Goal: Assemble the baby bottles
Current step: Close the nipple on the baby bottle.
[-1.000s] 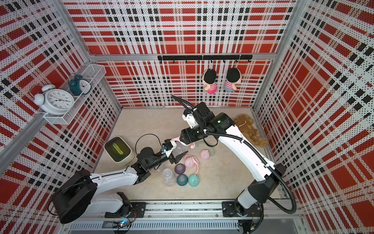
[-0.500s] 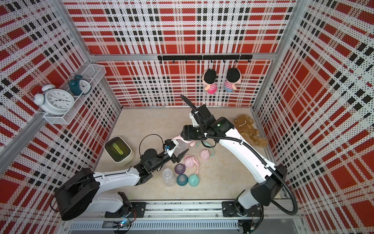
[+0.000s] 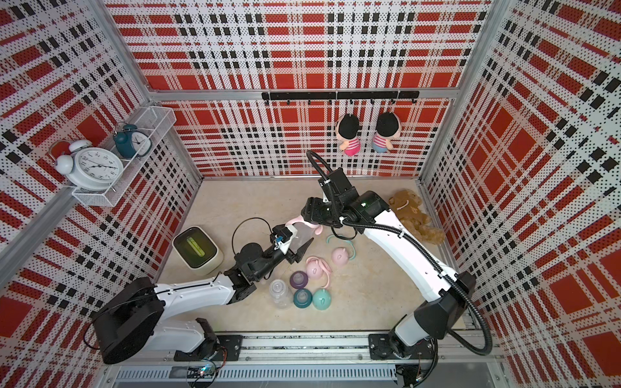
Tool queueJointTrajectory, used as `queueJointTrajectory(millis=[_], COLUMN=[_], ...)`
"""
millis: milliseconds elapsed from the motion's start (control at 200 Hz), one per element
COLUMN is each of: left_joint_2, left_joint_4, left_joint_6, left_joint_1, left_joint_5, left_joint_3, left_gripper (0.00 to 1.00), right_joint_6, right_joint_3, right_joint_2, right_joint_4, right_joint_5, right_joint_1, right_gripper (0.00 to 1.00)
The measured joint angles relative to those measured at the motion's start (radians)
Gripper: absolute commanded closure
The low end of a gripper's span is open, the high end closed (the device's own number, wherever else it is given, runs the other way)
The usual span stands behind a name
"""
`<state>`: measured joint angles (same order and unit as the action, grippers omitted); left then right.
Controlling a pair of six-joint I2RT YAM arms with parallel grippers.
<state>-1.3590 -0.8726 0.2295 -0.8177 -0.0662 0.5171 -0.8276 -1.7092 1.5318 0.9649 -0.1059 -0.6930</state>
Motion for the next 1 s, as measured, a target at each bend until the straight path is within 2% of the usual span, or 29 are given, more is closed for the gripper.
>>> queueJointTrajectory(millis=[481,877,997], left_joint_2=[-0.021,-0.034,-0.034], left_joint_4=[-0.034,-0.064,-0.076], left_joint_6=[0.031,0.032,0.026], left_joint_1=[0.000,0.000,0.018], left_joint_5=[0.004,0.002,0.034], left_joint_3=[0.013,0.014,0.014], left_gripper=[1.00,1.00,1.00], right_joint_6=[0.026,0.031,0.050], right_joint_3=[-0.064,-0.066,-0.066], right_joint_2=[0.013,0.013,0.013], right_joint_4=[0.057,0.081,0.085], right_joint_5=[0.015,-0.041,-0.043], right_joint_1=[-0.009,-0.033,-0.035], right_gripper=[0.25,0.13,0.09])
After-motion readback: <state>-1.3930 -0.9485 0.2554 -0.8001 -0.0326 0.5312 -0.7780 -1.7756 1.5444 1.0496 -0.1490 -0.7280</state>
